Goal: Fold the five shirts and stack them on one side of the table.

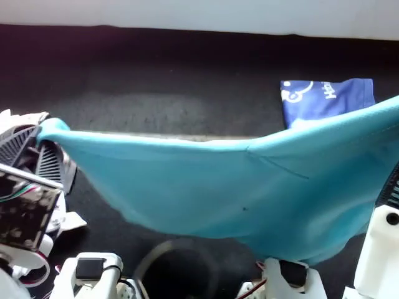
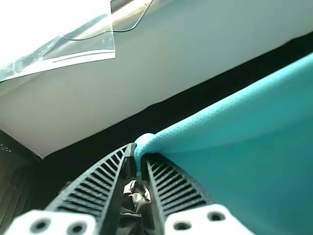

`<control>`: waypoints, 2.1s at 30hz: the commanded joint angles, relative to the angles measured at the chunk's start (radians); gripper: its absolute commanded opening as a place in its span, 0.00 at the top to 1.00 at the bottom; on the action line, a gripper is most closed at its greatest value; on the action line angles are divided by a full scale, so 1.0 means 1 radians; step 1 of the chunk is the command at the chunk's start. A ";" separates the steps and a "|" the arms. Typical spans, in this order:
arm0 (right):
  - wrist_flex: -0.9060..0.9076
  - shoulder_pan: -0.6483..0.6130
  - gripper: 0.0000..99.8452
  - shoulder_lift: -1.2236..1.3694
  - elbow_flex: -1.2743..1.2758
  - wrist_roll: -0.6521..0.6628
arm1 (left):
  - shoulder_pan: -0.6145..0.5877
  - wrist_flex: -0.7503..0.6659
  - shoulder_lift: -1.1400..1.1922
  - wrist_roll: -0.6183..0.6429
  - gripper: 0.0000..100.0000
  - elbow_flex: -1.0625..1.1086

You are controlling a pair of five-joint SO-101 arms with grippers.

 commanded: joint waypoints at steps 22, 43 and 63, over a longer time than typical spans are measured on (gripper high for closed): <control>-0.435 -0.170 0.99 0.671 0.702 0.005 | -0.047 -0.408 1.010 -0.003 0.99 0.001; 0.113 -0.236 0.99 1.064 0.463 0.003 | -0.030 -0.002 1.653 -0.021 0.99 -0.585; 0.305 -0.191 0.99 0.361 1.127 0.009 | 0.022 0.015 0.924 -0.038 0.99 0.363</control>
